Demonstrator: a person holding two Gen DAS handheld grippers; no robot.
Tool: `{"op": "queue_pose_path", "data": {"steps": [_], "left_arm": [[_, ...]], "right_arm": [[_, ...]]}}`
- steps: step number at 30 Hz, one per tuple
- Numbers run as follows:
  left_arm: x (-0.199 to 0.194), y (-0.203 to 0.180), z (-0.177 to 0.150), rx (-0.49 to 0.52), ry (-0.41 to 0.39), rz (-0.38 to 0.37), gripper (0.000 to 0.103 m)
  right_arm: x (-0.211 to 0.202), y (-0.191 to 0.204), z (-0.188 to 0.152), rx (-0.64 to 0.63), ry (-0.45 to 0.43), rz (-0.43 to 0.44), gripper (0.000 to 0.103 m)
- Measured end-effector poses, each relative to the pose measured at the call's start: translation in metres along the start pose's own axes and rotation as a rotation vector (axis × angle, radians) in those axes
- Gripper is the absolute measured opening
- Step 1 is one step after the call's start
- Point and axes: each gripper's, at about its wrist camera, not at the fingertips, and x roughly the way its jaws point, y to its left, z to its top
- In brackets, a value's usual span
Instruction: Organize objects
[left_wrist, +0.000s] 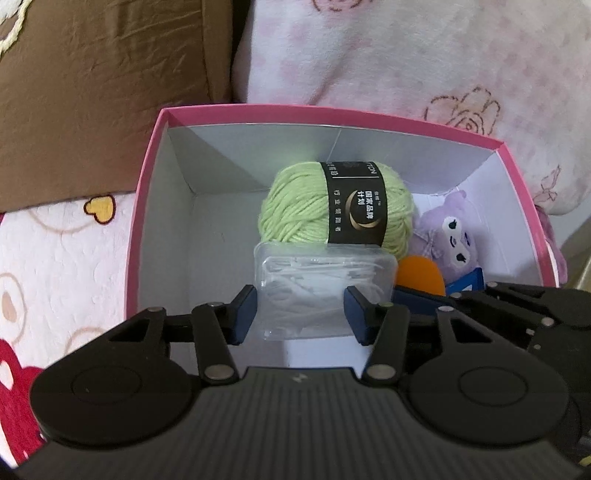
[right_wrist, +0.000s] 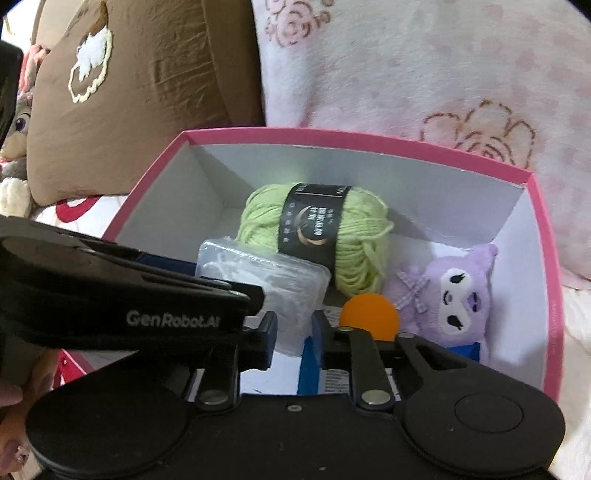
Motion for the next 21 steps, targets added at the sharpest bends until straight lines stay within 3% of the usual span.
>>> {"op": "queue_pose_path", "data": {"steps": [5, 13, 17, 21], "left_arm": [[0.003, -0.003, 0.0, -0.012, -0.012, 0.01, 0.05], [0.005, -0.004, -0.002, -0.045, 0.011, -0.018, 0.05], [0.005, -0.005, -0.005, -0.054, 0.037, -0.037, 0.064], [-0.008, -0.006, -0.011, -0.014, 0.025, -0.037, 0.066]], "right_arm": [[-0.017, -0.004, -0.01, 0.049, -0.038, 0.028, 0.022], [-0.065, 0.004, -0.037, -0.038, -0.117, -0.034, 0.029], [-0.069, 0.007, -0.044, -0.026, -0.127, -0.052, 0.031], [-0.076, 0.012, -0.048, -0.009, -0.132, -0.023, 0.035]]}}
